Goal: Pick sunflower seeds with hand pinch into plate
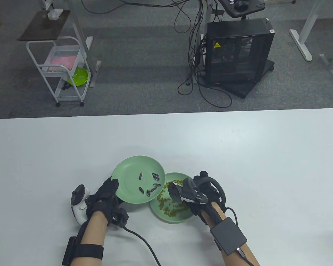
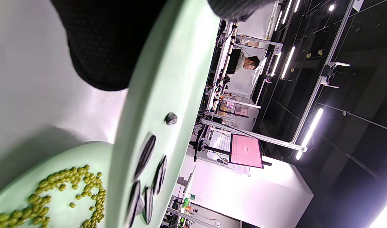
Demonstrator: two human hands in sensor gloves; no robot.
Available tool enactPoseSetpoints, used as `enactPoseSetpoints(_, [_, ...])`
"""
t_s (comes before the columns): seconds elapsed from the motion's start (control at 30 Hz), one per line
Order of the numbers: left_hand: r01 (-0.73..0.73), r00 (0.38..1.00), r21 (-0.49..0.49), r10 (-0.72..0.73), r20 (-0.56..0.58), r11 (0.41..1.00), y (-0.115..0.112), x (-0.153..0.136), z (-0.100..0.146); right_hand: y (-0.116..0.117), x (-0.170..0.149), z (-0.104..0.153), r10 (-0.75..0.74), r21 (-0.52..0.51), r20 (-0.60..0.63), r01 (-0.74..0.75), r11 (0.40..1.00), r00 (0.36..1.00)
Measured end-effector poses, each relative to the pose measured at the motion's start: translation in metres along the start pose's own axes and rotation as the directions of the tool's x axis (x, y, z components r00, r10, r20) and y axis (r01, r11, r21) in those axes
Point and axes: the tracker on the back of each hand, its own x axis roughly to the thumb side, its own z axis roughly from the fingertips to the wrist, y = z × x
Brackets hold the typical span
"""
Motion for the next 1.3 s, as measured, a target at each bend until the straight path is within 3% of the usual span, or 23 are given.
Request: enactPoseSetpoints(1.3, [0.003, 1.000, -0.001, -0.003, -0.004, 1.000, -0.001, -0.001, 0.000, 0.006, 0.011, 0.002, 0.067, -0.047, 0.033, -0.066, 0.997, 0.997])
